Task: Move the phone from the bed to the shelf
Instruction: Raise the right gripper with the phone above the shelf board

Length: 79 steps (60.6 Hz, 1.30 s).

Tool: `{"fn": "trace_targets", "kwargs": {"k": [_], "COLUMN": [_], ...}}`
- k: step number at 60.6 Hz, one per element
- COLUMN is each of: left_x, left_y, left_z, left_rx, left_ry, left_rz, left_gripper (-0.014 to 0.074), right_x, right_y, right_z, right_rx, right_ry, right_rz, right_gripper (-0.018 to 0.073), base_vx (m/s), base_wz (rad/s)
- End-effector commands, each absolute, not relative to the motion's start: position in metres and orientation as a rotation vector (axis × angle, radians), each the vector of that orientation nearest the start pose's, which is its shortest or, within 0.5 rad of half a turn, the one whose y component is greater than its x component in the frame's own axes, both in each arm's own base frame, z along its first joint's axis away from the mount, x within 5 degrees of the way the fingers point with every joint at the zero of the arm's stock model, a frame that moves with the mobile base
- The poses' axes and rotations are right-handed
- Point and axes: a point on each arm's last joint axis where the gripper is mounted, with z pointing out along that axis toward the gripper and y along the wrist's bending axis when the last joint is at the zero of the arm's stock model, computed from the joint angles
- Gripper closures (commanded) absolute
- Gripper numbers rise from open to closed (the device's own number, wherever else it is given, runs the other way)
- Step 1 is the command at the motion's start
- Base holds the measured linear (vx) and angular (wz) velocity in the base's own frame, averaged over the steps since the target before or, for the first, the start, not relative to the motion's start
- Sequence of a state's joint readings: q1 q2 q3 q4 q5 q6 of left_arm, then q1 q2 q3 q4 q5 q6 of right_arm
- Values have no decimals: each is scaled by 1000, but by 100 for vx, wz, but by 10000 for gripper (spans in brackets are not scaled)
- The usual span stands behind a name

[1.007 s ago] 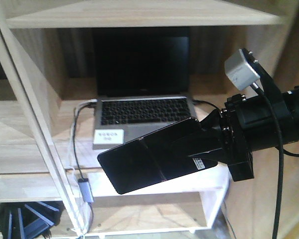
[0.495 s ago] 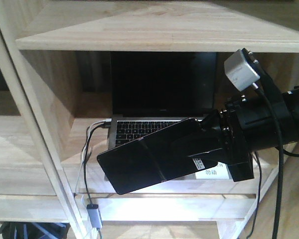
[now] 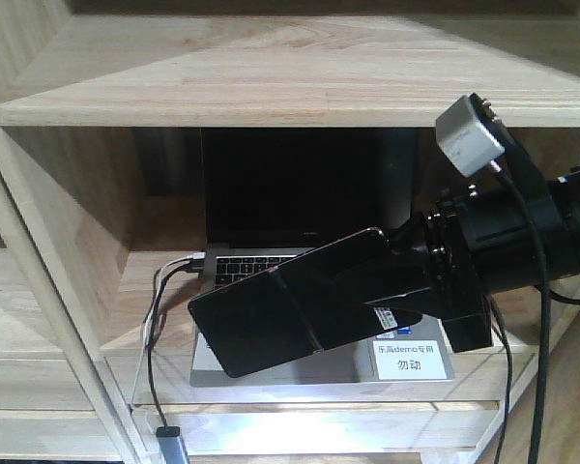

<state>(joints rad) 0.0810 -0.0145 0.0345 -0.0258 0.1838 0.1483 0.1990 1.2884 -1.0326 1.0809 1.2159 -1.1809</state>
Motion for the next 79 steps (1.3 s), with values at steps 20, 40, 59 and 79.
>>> {"fn": "trace_targets", "kwargs": {"k": [20,40,59,79], "left_x": [55,55,55,55], "left_y": [4,4,4,4], "left_z": [201,201,201,201], "left_rx": [24,24,24,24], "left_ry": [1583,1583,1583,1583], "left_rz": [145,145,145,145], "left_gripper": [595,595,595,595], "right_x": [203,203,203,204], "right_y": [123,123,123,123], "right_z": [361,361,361,363], "right_rx": [-1166,-1166,-1166,-1144], "right_ry": [1864,1864,1864,1852], "right_rz": [1168,1168,1168,1179], "right_gripper": [562,562,562,562], "base_vx": [1,0,0,0], "base_wz": [0,0,0,0]}}
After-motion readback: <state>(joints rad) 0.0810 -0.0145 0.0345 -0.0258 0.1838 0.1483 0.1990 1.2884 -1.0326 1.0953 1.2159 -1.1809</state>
